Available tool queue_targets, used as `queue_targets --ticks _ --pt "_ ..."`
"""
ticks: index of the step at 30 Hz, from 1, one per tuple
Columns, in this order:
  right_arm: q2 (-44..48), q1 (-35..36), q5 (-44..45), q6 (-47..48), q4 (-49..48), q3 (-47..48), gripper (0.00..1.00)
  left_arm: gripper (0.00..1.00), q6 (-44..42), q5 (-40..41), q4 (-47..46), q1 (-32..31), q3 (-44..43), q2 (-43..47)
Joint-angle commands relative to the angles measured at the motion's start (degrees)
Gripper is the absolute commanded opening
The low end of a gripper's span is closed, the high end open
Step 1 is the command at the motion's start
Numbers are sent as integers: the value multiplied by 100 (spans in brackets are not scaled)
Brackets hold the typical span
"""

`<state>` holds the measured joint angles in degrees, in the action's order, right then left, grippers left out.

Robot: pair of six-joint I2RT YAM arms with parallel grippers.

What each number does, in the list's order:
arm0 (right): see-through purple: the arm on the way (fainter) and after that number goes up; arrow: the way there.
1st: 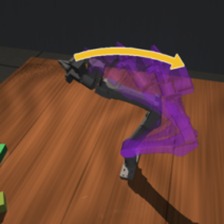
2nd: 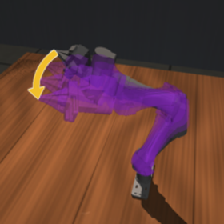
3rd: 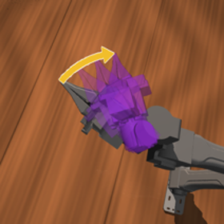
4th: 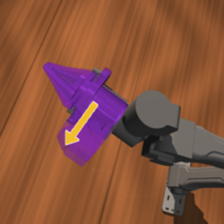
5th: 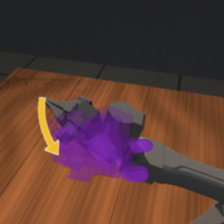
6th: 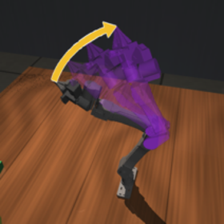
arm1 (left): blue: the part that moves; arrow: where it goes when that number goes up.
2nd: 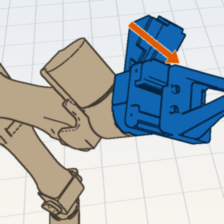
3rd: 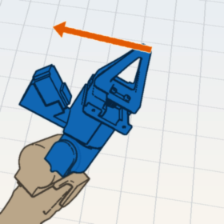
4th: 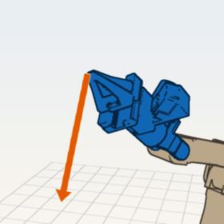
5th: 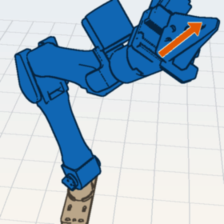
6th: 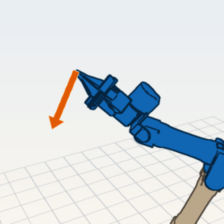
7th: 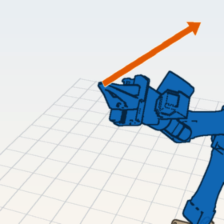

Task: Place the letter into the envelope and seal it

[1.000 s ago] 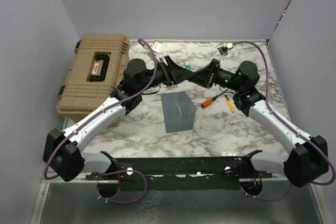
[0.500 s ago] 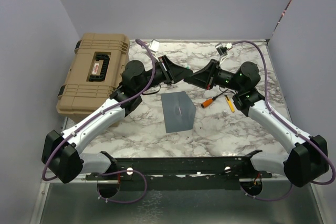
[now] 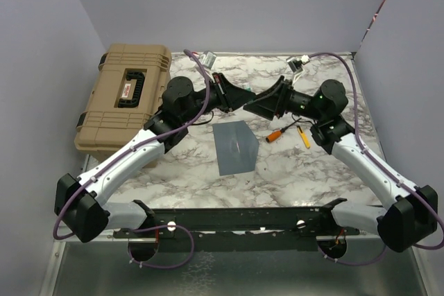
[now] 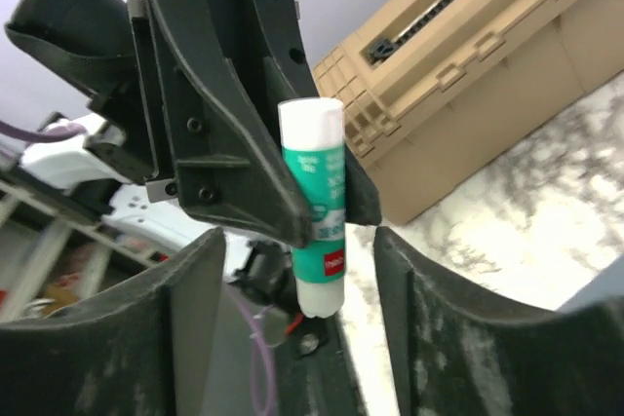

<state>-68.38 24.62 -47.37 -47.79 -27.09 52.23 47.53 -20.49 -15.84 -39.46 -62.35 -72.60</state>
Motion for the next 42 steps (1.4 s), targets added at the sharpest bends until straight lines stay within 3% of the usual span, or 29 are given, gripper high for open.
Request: queue_targets --ticks 1,4,8,10,14,22,26,35,42 --pt "544 43 721 1300 1993 621 73 0 -1524 194 1124 -52 -497 207" --pt "743 37 1029 2070 3155 977 79 0 -2239 73 1378 -49 -554 286" --pt "766 42 1298 2246 3545 1469 78 0 -2917 -413 1503 -53 -621 325" --pt "573 41 1471 2141 3624 1779 73 0 -3028 -562 1530 -50 -695 289" --pt "25 40 954 2215 3718 2325 56 0 -3107 -1006 1540 -45 -901 139" --pt "-369 42 -262 3132 4513 3060 47 0 -2911 -1771 1855 -29 -1415 -223" --pt "-373 42 -621 3104 4513 3094 44 0 -2866 -1761 1895 -34 -1519 -346" --pt "-569 36 -414 3206 5142 3272 28 0 -3086 -1646 2002 -20 -1605 -349" --pt "-622 38 -471 3230 5332 3285 35 0 -3233 -1373 2006 -25 -1571 -257"
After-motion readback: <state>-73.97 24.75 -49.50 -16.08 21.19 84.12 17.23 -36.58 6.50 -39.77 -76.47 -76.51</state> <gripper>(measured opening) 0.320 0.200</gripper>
